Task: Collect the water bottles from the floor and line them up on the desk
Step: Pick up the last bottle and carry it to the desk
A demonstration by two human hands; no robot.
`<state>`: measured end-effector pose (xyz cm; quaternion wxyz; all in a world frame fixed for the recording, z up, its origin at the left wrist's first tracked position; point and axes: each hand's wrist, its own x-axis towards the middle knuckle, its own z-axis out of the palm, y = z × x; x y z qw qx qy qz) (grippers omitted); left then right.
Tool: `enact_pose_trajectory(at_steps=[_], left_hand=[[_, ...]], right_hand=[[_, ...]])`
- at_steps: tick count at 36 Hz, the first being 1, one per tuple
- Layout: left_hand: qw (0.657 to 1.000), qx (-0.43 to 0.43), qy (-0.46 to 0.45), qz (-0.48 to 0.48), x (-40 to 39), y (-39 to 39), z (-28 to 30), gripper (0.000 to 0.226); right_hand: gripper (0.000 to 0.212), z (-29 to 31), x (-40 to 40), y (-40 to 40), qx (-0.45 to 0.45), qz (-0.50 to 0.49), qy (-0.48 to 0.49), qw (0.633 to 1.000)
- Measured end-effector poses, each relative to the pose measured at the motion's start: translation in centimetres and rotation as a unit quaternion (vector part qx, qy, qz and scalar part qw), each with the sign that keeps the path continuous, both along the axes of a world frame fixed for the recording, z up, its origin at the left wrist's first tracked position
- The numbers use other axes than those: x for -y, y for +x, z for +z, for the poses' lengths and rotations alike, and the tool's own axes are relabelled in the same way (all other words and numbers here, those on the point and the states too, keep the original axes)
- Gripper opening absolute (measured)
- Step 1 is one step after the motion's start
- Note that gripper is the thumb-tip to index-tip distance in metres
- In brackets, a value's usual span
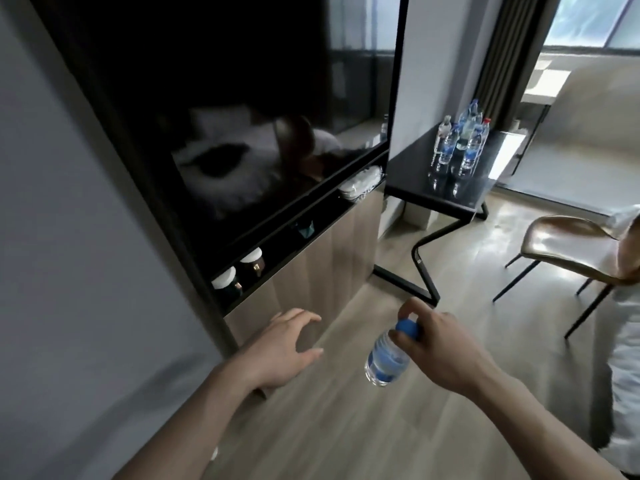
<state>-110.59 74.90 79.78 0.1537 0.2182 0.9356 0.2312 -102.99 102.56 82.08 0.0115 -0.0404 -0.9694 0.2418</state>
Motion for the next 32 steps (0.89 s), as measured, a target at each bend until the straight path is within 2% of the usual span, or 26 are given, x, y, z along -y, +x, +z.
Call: enact_pose_trajectory(at_steps=[7, 17, 24, 32], left_hand=[[1.000, 0.005, 0.011, -0.007, -11.6, -6.2, -1.3, 0.055], [0.999, 0.012, 0.022, 0.049, -25.5, -10.3, -1.6, 0.053], [0.996, 0.009, 0.019, 0.087, -31.3, -13.4, -1.3, 0.051], [0.994, 0.018, 0.005, 0.109, -37.6, -21.1, -2.8, 0.050]], right_hand=[[0.025, -0.7, -10.9, -5.0, 0.004, -0.002, 0.013, 1.000], [0.024, -0.5, -27.5, -12.5, -0.009, 0.037, 0.038, 0.999], [0.025, 0.1, -35.8, -18.2, -0.002, 0.053, 0.026, 0.998], [0.027, -0.3, -44.4, -26.4, 0.009, 0.059, 0.015, 0.998]])
